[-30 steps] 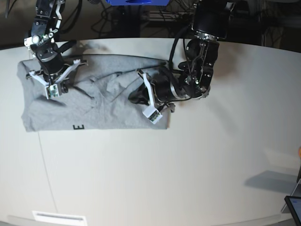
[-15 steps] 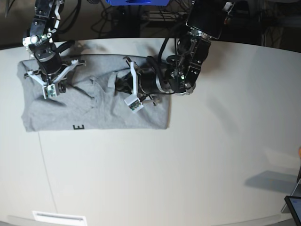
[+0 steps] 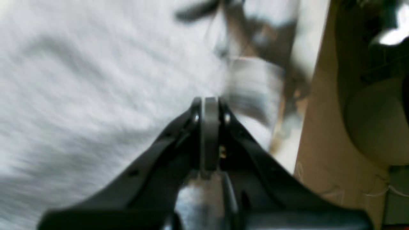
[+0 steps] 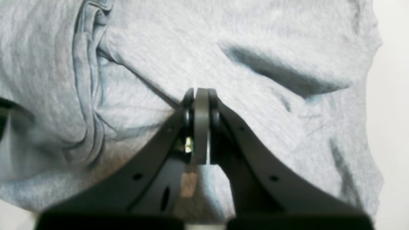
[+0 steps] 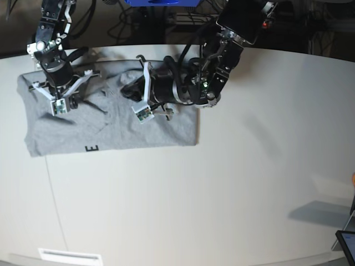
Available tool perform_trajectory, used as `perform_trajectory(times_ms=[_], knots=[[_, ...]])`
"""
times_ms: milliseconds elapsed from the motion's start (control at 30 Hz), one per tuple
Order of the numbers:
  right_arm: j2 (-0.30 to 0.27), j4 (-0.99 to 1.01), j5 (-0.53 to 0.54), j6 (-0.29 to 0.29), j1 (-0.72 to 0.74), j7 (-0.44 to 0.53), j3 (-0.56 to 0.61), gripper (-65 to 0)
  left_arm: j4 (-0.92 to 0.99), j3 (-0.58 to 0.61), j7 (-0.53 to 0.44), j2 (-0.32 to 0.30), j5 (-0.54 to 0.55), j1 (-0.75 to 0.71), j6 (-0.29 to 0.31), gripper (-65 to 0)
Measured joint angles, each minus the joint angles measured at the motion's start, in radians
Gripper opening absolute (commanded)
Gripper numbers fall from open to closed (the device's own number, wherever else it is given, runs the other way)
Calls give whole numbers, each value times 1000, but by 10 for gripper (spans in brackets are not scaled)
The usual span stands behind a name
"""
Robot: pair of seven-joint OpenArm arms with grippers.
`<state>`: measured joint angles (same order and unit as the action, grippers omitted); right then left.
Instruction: Fold the T-shirt properly
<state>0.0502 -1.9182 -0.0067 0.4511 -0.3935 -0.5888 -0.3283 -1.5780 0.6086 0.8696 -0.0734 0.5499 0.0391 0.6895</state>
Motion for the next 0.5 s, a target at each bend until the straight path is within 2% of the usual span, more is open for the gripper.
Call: perform_trajectory(times_ms=[67, 200, 333, 500], knots=[[1, 21, -1, 0, 3, -2, 3, -650, -37, 0, -1, -1, 1, 5, 0, -640], [0, 32, -2, 0, 3, -3, 3, -650, -42, 2, 66, 6, -5, 1, 0, -640], [3, 32, -1, 0, 3, -3, 3, -650, -44, 45, 65, 1, -3, -6, 0, -640], [3, 32, -1, 0, 5, -3, 3, -650, -65, 24, 58, -5, 2, 3, 3, -640]])
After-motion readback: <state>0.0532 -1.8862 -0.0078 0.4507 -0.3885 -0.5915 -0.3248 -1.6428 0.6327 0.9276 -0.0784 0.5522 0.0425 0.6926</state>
